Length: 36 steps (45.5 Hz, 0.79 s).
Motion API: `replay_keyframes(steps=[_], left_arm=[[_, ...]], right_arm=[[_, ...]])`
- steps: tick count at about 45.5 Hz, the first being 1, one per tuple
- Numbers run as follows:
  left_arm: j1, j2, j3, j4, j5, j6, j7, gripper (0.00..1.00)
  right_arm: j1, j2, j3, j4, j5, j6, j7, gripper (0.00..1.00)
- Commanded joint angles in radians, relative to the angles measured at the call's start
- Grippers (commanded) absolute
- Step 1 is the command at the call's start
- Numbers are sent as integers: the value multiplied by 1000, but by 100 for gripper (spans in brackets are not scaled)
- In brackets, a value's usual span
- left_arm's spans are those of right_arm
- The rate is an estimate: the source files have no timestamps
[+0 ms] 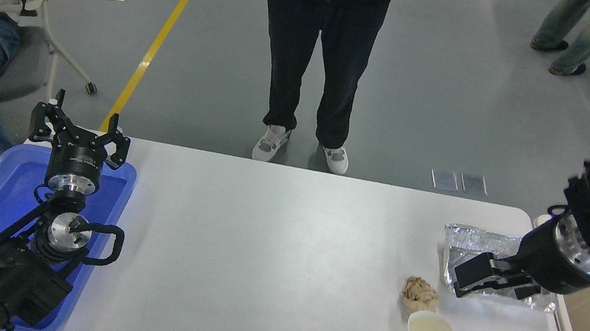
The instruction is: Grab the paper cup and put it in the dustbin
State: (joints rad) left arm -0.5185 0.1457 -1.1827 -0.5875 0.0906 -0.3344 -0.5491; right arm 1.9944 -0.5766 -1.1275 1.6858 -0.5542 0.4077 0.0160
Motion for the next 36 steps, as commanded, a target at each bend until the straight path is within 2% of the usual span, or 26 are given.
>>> replay_keyframes(steps=[1, 36], left_arm=[[0, 0, 0, 0, 0, 0, 0, 99], [0, 0, 0, 0, 0, 0, 0, 99]], right_arm=[[-256, -20, 101, -84, -93, -75, 2, 100], [-554, 18, 262, -267, -145, -150, 2, 100]])
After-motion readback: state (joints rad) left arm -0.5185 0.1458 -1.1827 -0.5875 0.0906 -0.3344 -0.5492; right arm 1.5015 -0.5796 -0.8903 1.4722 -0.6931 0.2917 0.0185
